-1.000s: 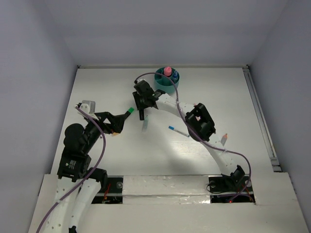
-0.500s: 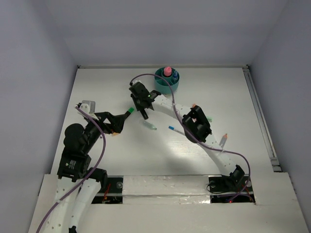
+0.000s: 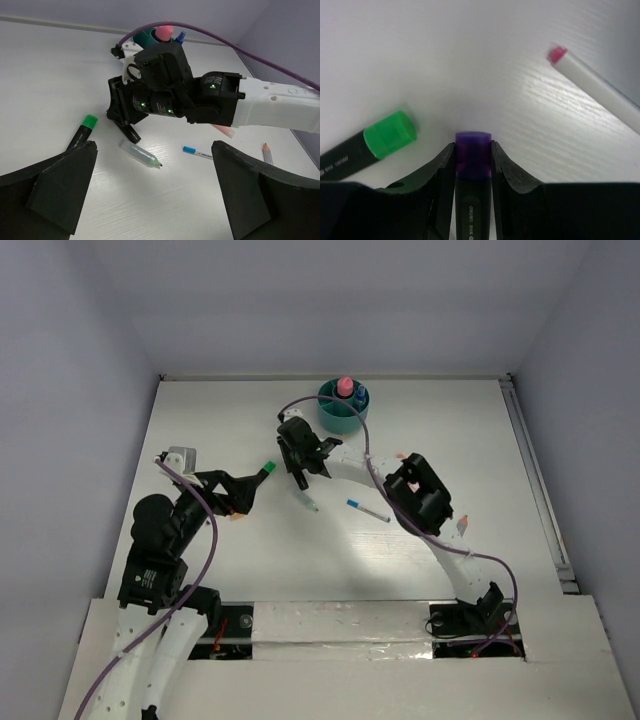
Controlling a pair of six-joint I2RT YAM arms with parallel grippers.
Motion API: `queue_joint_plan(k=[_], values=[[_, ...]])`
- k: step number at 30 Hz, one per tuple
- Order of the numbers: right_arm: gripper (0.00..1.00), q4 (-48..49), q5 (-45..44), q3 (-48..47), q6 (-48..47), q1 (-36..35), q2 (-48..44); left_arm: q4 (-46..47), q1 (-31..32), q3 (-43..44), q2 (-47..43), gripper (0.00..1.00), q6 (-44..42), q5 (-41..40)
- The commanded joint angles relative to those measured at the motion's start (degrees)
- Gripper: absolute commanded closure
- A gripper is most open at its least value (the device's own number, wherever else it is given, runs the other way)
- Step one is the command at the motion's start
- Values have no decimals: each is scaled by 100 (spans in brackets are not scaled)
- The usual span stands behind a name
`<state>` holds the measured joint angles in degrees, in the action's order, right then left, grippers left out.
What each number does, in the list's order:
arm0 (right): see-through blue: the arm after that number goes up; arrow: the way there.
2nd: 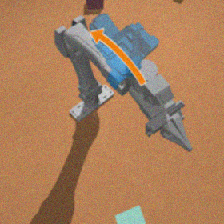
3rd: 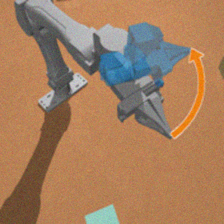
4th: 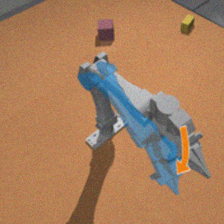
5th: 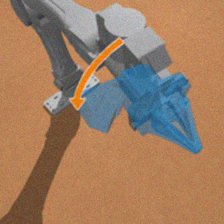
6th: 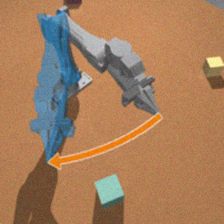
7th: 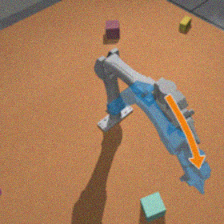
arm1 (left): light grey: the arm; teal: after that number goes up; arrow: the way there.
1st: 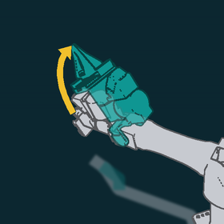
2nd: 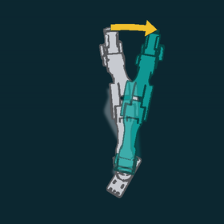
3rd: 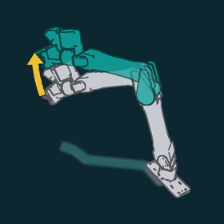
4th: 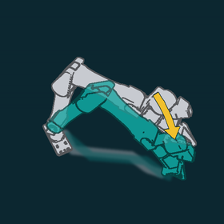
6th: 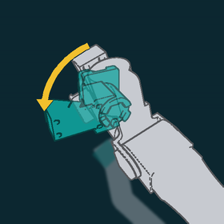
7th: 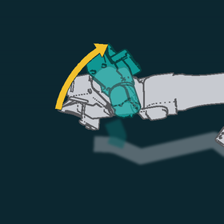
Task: Sort the stationery into containers
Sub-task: Pick up the pen from the center of the board, then place the pen in the storage box.
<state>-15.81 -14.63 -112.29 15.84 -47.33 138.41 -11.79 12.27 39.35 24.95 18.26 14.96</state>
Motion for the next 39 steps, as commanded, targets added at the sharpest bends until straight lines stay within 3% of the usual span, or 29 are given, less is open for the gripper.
queue_joint_plan(k=[1,7,11,18,27,39], values=[[100,1245,-153,593,60,-22,-867,309,12,-15,54,1,-42,16],[100,3143,-847,1743,-782,40,-1991,300,12,-15,89,1,-42,16],[100,4433,-1182,2481,-1117,451,-2475,309,12,-15,115,1,-42,-2],[100,6396,-849,3354,-1495,1146,-2574,300,-41,-15,212,1,-51,42],[100,7443,-277,3152,-2514,1261,-1985,309,-155,-15,291,1,-51,42],[100,8463,-795,3073,-2805,1261,-1378,300,-208,-7,326,1,-68,95]])
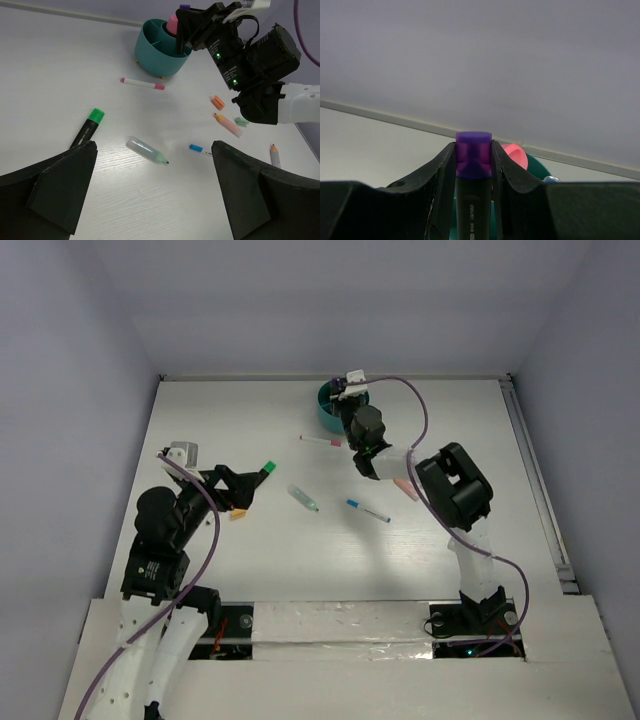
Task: Sort the stationery into containers
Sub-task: Place the pen in the storage box.
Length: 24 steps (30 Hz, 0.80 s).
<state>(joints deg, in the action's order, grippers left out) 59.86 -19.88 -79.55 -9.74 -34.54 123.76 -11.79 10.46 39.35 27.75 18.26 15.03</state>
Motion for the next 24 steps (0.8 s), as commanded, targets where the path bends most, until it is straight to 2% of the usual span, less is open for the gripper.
queue_joint_plan(k=[1,9,24], values=[[100,957,-297,-219,-274,-17,95,309,-26,-7,55,1,-60,88],[100,1555,-631,-254,-485,-17,350,292,-26,-7,82,1,-60,88],[100,1758,-754,-351,-468,-17,666,292,-26,-7,29,1,-68,88]])
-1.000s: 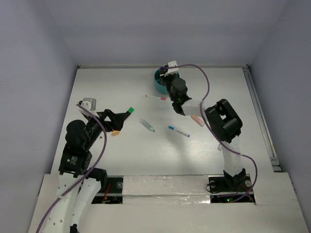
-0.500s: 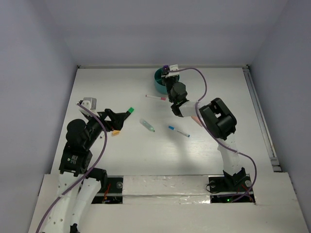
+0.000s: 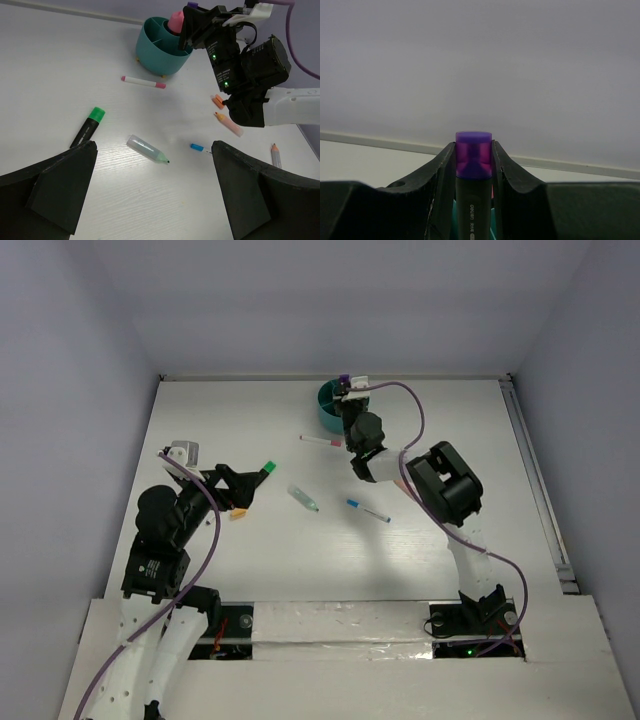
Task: Sort the stationery into containers
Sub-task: Place the pen in the storage box.
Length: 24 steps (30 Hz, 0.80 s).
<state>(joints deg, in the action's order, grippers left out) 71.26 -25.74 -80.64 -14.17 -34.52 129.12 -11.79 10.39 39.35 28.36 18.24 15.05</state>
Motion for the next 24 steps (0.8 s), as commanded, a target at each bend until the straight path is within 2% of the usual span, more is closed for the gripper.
queue_joint_plan(k=[1,11,16,19,20,24], values=[[100,617,-160,-250,-24,-19,166,283,-20,-7,-32,1,-57,77],[100,617,-212,-206,178,-19,271,291,-20,-7,-50,1,-66,60],[97,590,-221,-172,301,-19,272,291,-20,-7,-59,1,-66,60],[77,634,-212,21,371,-19,132,300,-20,-7,-76,1,-57,60],[64,695,-204,83,380,-19,70,300,-20,-7,-76,1,-57,51],[48,723,-186,338,363,-19,-273,309,-20,-7,-111,1,-49,51]])
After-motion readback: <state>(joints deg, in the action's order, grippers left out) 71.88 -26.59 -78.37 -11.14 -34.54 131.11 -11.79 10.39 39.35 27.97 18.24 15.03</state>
